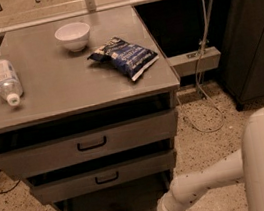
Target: Pick orange can from bottom drawer and place on counter
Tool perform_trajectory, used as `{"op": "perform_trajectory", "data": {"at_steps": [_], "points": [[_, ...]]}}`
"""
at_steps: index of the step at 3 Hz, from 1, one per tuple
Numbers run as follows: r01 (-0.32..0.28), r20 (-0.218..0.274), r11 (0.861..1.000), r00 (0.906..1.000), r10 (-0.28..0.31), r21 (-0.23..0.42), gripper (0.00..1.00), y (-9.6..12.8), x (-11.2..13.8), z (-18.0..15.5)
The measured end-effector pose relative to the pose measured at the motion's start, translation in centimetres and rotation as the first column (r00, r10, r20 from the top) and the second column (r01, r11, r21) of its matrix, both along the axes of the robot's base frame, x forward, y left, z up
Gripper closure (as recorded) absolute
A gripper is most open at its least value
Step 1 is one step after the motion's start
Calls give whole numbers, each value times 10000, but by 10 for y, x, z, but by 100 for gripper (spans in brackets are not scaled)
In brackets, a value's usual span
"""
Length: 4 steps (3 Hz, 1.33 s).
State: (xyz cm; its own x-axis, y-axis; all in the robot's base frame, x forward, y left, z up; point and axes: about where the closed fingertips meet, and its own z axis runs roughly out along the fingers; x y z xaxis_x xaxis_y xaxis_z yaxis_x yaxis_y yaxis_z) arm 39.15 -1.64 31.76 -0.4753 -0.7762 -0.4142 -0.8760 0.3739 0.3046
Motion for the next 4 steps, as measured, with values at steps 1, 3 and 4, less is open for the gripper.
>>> {"op": "perform_trajectory", "data": {"at_steps": [1,3,4], "points": [[-133,276,9992,9995,123,365,0,35,4,-27],[-313,842,9967,9961,250,744,0,71,21,-43],[-254,950,9953,9953,164,938,0,86,30,-61]]}}
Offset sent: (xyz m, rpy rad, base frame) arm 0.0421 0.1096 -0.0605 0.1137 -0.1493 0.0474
